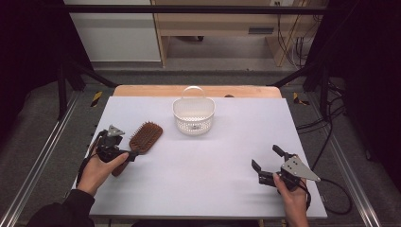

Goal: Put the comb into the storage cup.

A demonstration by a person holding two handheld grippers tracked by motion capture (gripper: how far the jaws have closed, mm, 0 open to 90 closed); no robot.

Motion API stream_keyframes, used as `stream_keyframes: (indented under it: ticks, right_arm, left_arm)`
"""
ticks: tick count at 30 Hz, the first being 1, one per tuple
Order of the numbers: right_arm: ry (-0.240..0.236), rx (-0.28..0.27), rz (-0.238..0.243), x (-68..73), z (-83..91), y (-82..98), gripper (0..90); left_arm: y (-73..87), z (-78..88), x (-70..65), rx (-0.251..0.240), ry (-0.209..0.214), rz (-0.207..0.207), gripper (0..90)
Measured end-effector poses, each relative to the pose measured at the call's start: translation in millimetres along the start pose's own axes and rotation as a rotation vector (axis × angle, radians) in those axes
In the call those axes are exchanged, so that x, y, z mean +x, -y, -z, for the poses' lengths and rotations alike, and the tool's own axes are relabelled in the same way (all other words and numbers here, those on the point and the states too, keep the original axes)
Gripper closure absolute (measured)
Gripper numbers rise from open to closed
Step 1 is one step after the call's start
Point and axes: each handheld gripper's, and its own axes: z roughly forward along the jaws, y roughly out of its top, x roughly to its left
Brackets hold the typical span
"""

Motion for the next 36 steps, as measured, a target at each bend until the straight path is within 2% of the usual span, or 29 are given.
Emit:
stream_keyframes:
  ticks: [19, 30, 36]
  right_arm:
    - [-0.005, -0.008, 0.000, 0.5, 0.8, -0.9, 5.4]
    - [-0.004, -0.004, -0.001, -0.1, 1.2, -0.8, 5.4]
    - [-0.002, -0.010, 0.001, -0.2, 2.1, -1.4, 5.3]
  left_arm:
    - [-6.8, -11.5, -6.7, 0.058, 0.039, -0.030, 6.2]
    - [-8.3, -19.0, -7.1, 0.093, 0.083, -0.034, 5.8]
    - [-9.0, -22.3, -7.1, 0.107, 0.081, -0.024, 6.1]
